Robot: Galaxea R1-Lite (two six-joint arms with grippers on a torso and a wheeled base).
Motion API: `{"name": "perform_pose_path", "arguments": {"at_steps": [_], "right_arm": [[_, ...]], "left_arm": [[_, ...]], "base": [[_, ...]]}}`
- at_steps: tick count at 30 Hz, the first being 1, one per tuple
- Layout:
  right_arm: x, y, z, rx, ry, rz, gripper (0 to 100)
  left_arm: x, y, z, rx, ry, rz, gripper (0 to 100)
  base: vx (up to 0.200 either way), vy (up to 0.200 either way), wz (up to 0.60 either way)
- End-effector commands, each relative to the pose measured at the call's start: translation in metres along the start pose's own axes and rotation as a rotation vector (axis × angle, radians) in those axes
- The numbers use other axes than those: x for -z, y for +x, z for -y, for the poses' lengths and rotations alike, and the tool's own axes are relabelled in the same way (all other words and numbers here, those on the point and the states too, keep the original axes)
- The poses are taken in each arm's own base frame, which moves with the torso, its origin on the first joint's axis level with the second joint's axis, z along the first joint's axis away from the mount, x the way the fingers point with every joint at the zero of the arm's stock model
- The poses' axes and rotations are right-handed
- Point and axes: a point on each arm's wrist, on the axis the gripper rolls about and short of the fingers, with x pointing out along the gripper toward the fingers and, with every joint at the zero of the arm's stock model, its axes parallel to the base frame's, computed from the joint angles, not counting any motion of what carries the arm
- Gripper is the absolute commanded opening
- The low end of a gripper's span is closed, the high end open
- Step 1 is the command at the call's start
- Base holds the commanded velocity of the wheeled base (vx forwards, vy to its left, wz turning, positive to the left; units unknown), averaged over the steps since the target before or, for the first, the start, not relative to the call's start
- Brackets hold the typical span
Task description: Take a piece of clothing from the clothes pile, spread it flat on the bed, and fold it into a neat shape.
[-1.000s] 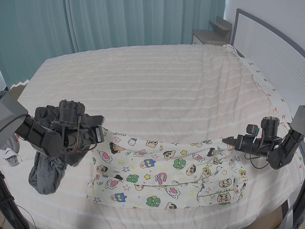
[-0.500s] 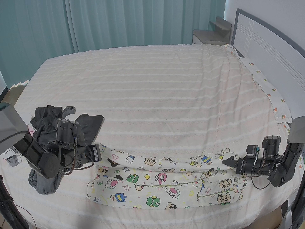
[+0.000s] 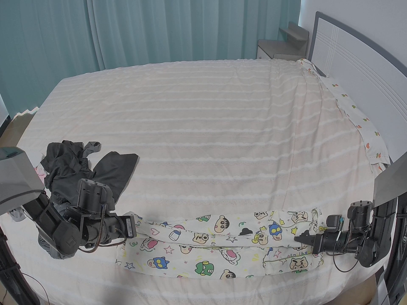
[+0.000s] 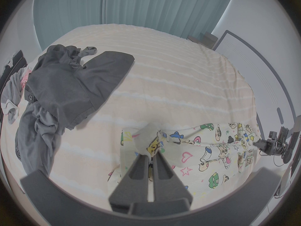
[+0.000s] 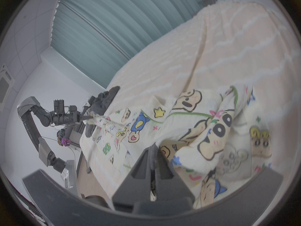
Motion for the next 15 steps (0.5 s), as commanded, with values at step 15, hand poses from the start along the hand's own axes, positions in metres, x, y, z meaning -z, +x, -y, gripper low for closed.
{"name": "perform_pose_path", "arguments": {"at_steps": [15], "right_arm": [[0.033,-0.008,-0.004,-0.007,-0.01,-0.146,0]], "left_arm": [[0.026,0.027,-0.009,-0.031,-0.008,-0.069,0]], "base": [[0.0,0.0,0.0]]}}
